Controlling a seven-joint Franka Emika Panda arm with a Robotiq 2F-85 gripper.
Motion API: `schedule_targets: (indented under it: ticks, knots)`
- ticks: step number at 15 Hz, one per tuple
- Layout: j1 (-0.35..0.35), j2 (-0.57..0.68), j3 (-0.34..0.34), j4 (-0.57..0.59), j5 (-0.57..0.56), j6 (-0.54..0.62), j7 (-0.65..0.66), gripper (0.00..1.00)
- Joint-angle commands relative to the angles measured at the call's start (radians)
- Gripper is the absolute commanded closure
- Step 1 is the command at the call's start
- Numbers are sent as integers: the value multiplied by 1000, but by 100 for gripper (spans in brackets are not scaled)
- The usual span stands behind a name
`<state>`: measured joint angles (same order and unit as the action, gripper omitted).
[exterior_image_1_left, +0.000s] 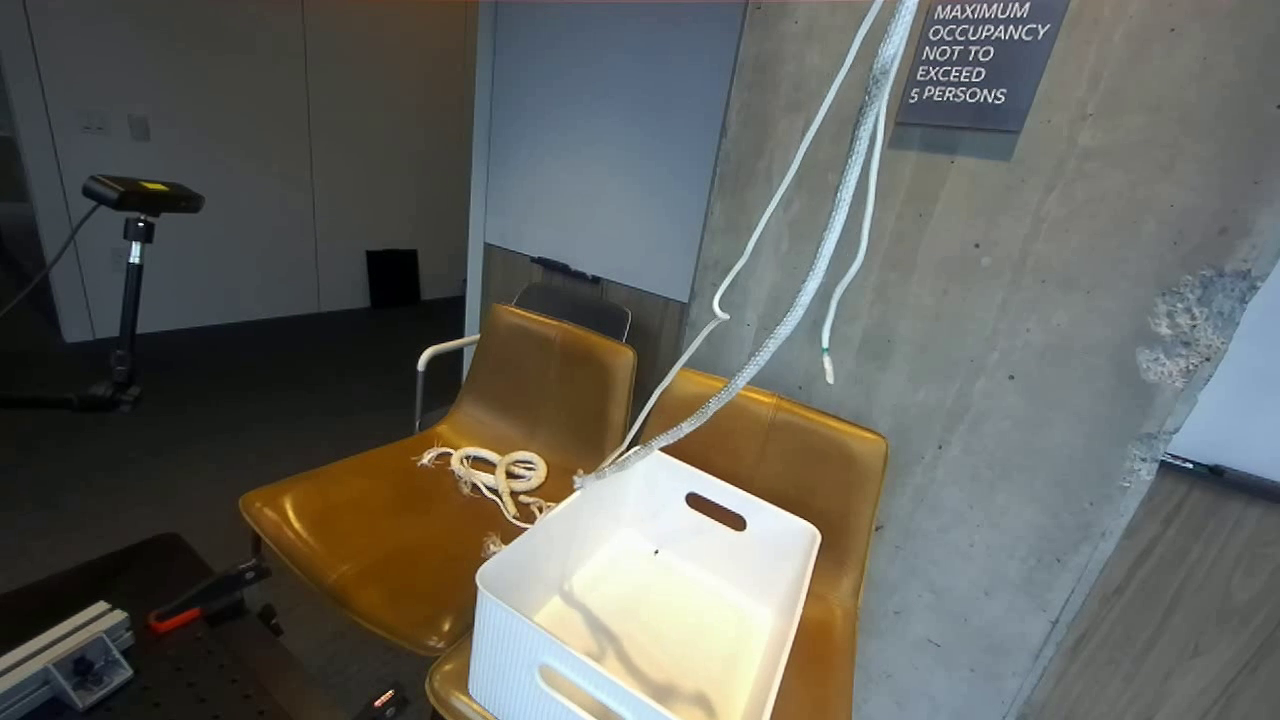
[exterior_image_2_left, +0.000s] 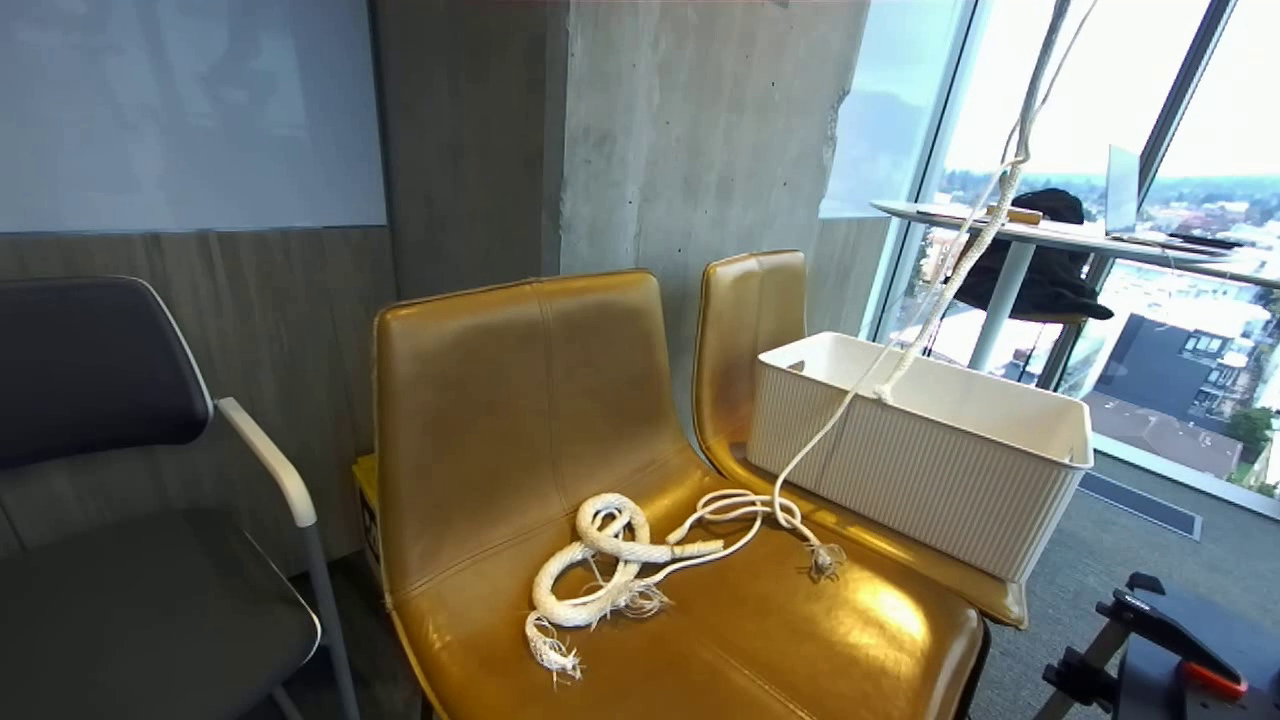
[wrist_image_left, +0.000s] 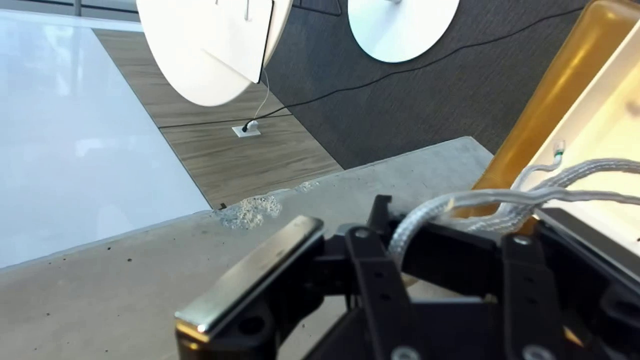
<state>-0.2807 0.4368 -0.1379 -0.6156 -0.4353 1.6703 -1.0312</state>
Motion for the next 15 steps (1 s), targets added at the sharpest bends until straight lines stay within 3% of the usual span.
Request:
schedule_targets:
  ticks: [1,15]
  knots:
    - [-8,62,-31,123,35,-30,-51,100]
    - [-20,235,-19,193,154,-64,-87,100]
